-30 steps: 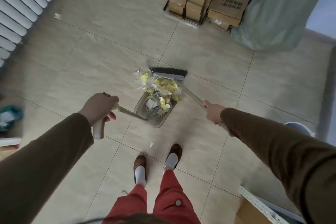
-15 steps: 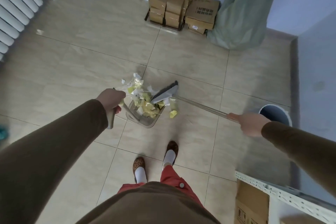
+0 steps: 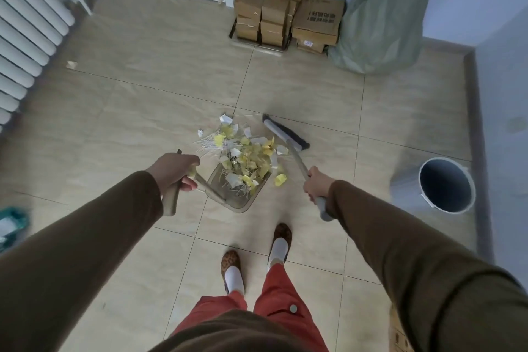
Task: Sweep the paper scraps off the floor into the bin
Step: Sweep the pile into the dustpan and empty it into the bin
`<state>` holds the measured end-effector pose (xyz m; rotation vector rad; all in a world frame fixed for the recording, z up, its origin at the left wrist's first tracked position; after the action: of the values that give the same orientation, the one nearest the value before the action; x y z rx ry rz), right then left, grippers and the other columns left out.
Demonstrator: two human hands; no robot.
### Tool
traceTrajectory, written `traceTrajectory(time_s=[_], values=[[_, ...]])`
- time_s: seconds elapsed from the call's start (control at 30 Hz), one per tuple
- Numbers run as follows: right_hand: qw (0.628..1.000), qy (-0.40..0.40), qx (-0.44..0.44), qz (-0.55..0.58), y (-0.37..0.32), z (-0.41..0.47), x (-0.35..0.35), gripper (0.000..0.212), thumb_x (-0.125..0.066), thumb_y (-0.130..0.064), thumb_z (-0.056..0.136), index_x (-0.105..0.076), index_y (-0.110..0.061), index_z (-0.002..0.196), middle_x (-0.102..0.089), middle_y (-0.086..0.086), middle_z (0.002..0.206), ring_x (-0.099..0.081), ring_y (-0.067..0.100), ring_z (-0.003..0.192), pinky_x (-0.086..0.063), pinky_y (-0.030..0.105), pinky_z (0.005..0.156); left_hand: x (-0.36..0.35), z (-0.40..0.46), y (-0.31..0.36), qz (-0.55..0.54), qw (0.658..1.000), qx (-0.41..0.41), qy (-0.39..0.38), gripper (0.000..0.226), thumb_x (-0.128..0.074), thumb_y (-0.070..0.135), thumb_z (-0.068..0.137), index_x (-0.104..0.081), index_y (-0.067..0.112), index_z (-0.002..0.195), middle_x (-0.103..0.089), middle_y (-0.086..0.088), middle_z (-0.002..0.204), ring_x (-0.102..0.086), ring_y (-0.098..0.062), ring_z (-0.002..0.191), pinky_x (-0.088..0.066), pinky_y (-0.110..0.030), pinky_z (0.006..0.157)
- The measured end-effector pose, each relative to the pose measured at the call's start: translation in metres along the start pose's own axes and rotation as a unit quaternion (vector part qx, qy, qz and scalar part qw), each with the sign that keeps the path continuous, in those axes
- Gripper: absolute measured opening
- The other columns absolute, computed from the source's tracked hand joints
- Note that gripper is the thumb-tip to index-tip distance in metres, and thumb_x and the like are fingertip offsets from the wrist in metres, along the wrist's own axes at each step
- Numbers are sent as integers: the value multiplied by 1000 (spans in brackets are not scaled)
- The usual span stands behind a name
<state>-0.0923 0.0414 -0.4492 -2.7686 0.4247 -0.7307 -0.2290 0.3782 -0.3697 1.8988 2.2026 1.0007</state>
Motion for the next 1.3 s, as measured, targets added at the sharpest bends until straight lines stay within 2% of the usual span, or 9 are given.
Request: traceTrajectory(time_s=[0.1,0.2,0.37,0.5,0.6,0.9,1.07,1.2,1.3], values=[[997,-56,0,-54,-17,-1,-51,63,-41,-5,93,-16,-16,150,-55,16,89,-56,26,71,-49,36,61,-9,2,-19,-25,998,49,-15,20,-57,16,89,-55,1,102,-64,-25,83,-68,-28,51,-58,-30,50],[991,-90,-9,-98,-4,-24,-66,61,-45,-6,90,-23,-22,144,-57,19,99,-57,29,78,-53,39,66,-15,2,-19,-51,996,62,-34,17,-55,11,93,-52,0,105,-61,-24,80,-68,-24,45,-59,-31,47],[986,-118,-31,-110,21,-77,-48,50,-44,-7,89,-31,-27,132,-55,14,86,-50,20,60,-47,27,49,-7,10,-16,-82,995,63,-12,15,-54,6,92,-49,0,105,-49,-14,71,-52,-19,51,-49,-20,38],[980,-128,-31,-151,31,-106,-49,47,-41,-6,88,-30,-30,127,-56,17,92,-50,21,59,-47,29,50,-7,15,-12,-101,994,48,-17,17,-56,6,89,-48,2,103,-44,-15,86,-44,-18,52,-41,-15,33],[971,-133,-22,-200,26,-117,-57,47,-39,-5,89,-29,-27,130,-56,16,91,-52,20,57,-48,29,49,-9,15,-13,-90,995,44,-25,20,-58,9,86,-48,2,102,-45,-13,78,-44,-16,43,-37,-14,34],[956,-36,33,-289,15,-135,6,39,-45,-10,89,-41,-26,124,-60,7,89,-58,18,57,-45,22,43,8,-1,-37,-78,995,58,-33,10,-53,9,88,-47,7,81,-46,-11,60,-35,-12,32,-31,-16,34],[973,-16,48,-225,4,-136,45,41,-49,-10,90,-43,-33,124,-61,7,79,-54,16,51,-45,21,42,23,-7,-57,-145,986,79,-4,17,-51,9,90,-45,9,74,-43,-11,60,-32,-17,40,-29,-21,47],[985,-9,73,-156,-39,-97,55,44,-52,-11,92,-42,-33,129,-59,12,78,-51,18,53,-45,26,44,31,-11,-63,-160,982,99,2,16,-52,11,90,-45,9,76,-42,-10,59,-33,-18,42,-30,-22,49],[971,-8,122,-205,-95,-53,42,43,-49,-10,93,-40,-26,132,-60,13,87,-55,21,61,-46,28,49,28,-13,-59,-141,984,108,-13,19,-53,14,91,-45,11,74,-41,-9,56,-33,-16,35,-30,-19,44]])
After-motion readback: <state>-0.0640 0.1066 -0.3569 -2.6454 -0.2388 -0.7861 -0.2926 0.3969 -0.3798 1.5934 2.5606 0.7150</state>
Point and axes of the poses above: each hand's wrist, its own z-axis towards the middle knuckle, its own x-axis out of the back of the hand, y = z × x, the point moved 8 cm from there along z, towards the middle knuckle
